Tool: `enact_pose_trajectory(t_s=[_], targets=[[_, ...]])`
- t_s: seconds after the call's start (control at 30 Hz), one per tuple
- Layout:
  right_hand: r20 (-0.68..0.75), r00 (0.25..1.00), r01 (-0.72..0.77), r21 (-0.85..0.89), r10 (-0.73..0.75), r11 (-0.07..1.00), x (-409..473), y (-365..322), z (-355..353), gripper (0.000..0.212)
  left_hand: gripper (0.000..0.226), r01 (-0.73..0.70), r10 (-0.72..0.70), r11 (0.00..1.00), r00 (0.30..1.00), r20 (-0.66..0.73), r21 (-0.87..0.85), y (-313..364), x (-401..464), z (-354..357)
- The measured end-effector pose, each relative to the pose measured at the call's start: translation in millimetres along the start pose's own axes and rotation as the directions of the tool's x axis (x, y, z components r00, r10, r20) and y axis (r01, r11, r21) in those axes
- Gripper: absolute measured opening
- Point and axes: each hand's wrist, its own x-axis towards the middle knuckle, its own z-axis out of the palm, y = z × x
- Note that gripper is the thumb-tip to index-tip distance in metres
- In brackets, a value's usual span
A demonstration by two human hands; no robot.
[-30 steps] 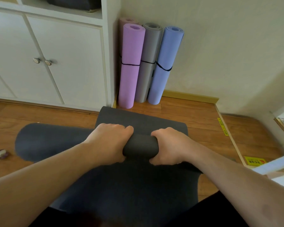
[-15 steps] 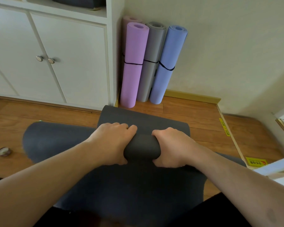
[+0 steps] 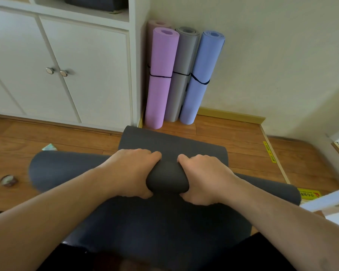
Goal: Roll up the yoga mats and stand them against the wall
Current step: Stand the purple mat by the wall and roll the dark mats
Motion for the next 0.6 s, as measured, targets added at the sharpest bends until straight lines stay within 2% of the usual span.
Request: enact_pose_trajectory(t_s=[0.07, 0.17, 0.33, 0.5, 0.6], targets=[[0.048, 0.998, -0.036, 0.079, 0.032, 0.996, -0.5, 3.9, -2.8, 0.056, 0.079, -0.035, 0.039, 0.997, 0.997, -0.066, 0.072, 4.9, 1.4, 5.6], [0.064, 0.997, -0.043, 0.083, 0.037, 0.996, -3.2, 4.8, -3.3, 0.056, 0.069, -0.03, 0.036, 0.998, 0.994, -0.103, 0.062, 8.5, 4.3, 10.7], [-0.094, 0.995, 0.033, -0.115, -0.044, 0.993, -4.6, -0.8, 3.0, 0.096, 0.064, 0.037, -0.037, 0.998, 0.999, 0.009, -0.05, -0.3, 8.6, 2.2], [-0.037, 0.998, 0.055, -0.047, -0.056, 0.997, -2.8, 2.6, 3.6, 0.065, 0.07, 0.017, -0.014, 0.998, 0.999, 0.046, -0.054, 3.2, 5.3, -0.9], [0.022, 1.0, 0.02, 0.043, -0.021, 0.999, -4.1, 8.1, -0.4, 0.055, 0.09, -0.033, 0.035, 0.997, 0.999, -0.015, 0.07, 14.8, 4.4, 5.9]])
